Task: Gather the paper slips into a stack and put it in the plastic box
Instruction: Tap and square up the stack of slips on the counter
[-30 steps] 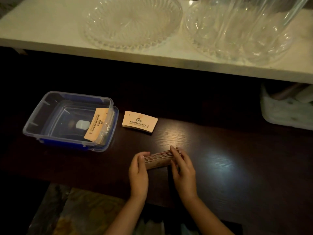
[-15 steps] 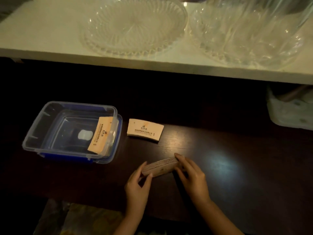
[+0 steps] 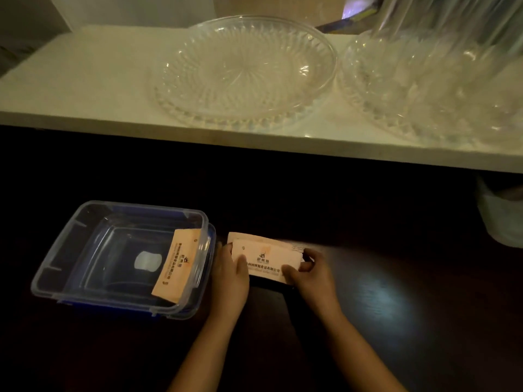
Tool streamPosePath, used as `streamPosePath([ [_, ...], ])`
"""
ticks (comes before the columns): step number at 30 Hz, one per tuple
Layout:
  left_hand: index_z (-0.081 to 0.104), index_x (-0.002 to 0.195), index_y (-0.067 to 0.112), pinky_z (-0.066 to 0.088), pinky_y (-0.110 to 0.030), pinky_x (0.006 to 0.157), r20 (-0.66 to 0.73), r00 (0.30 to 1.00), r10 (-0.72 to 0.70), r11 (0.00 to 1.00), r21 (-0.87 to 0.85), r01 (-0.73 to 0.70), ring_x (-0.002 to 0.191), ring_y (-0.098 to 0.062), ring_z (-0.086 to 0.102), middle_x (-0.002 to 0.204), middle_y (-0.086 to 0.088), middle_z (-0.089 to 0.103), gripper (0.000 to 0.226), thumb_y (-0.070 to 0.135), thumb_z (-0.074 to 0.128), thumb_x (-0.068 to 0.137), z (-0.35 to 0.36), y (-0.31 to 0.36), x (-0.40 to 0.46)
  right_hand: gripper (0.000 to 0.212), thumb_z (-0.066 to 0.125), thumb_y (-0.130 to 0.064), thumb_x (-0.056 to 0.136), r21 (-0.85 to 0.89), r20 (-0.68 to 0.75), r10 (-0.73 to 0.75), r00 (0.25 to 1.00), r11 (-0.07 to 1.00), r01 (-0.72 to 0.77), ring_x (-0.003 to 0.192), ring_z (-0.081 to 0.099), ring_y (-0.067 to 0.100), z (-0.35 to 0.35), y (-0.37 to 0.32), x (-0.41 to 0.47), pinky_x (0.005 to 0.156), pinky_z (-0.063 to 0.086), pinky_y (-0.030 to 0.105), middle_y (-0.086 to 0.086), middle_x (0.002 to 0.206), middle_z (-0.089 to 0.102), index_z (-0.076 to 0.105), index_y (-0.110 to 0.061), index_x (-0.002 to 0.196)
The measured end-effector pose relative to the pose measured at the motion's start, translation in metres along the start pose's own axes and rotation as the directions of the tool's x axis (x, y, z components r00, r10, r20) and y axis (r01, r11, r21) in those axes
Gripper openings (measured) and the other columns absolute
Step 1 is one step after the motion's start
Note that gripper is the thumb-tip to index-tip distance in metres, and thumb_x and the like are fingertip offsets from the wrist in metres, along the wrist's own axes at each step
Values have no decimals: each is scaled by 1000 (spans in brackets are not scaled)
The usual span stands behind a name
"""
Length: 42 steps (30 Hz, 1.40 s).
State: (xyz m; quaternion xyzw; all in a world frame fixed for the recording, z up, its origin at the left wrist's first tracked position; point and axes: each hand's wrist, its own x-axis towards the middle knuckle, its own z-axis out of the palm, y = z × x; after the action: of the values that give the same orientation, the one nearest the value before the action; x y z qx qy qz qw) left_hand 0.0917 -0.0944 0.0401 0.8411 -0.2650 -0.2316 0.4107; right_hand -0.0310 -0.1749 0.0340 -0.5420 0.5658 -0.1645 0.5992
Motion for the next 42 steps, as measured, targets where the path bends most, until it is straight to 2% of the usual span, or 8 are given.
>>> streamPosePath([
  [7, 21, 143, 13, 42, -19, 85, 121, 987, -101, 982, -146, 118, 120, -18, 49, 137, -6, 46, 56, 10, 43, 92, -10, 5, 2, 38, 64, -9, 82, -73, 86, -16, 996, 997, 23, 97, 64, 22, 1, 1, 5, 86, 56, 44, 9, 113, 65, 53, -11, 118],
  [11, 44, 129, 18, 43, -12, 72, 215, 972, -98, 981, -141, 130, 107, -14, 55, 114, 3, 57, 41, 6, 46, 90, -15, 9, 0, 35, 62, -8, 83, -154, 98, -142, 985, 976, 156, 104, 60, 19, -5, 2, 4, 82, 55, 27, 8, 115, 63, 56, -13, 117],
  [14, 47, 113, 30, 44, -5, 59, 305, 946, -109, 969, -181, 170, 99, -6, 54, 101, 10, 56, 38, 1, 47, 88, -13, 9, -7, 48, 67, -10, 79, -245, 19, -199, 980, 949, 197, 112, 53, 19, -17, 8, 1, 90, 52, 32, 5, 123, 52, 50, -16, 124],
  [21, 23, 141, 29, 45, -3, 69, 393, 911, -129, 934, -260, 245, 110, -2, 46, 130, 9, 42, 68, -3, 47, 87, 6, 6, -37, 81, 67, -7, 79, -239, 118, -262, 958, 929, 284, 104, 43, 3, -53, 26, -19, 75, 42, -1, -7, 115, 33, 20, -36, 139],
  [24, 32, 131, 37, 44, -2, 67, 366, 925, -105, 899, -362, 245, 101, 2, 49, 120, 14, 44, 55, 3, 45, 89, 14, 12, -51, 81, 69, -6, 77, -282, 181, -320, 930, 889, 360, 117, 37, 4, -64, 38, -26, 102, 36, 15, -14, 120, 29, 23, -43, 133],
  [30, 56, 89, 24, 47, -28, 73, 31, 967, -251, 796, -562, 225, 93, -20, 60, 108, -2, 65, 14, 28, 43, 91, 43, 25, -76, 65, 61, -20, 84, -370, 239, -426, 872, 791, 488, 114, 33, -15, -65, 56, -52, 93, 25, -3, -21, 117, 35, 22, -49, 127],
  [36, 64, 100, 32, 48, -16, 80, -9, 988, -152, 794, -597, 117, 100, -4, 62, 110, 5, 67, 21, 22, 49, 89, 47, 30, -80, 71, 63, -3, 80, -432, 79, -543, 836, 737, 520, 109, 38, -4, -64, 65, -74, 100, 26, 4, -3, 121, 34, 23, -30, 132],
  [42, 64, 101, 35, 45, -5, 79, 34, 984, -175, 779, -606, 160, 106, 4, 58, 117, 4, 64, 26, 16, 52, 88, 55, 16, -90, 96, 58, -3, 85, -542, 62, -525, 849, 697, 470, 132, 20, 2, -61, 85, -84, 106, 22, 15, 7, 149, 24, -9, -46, 139],
])
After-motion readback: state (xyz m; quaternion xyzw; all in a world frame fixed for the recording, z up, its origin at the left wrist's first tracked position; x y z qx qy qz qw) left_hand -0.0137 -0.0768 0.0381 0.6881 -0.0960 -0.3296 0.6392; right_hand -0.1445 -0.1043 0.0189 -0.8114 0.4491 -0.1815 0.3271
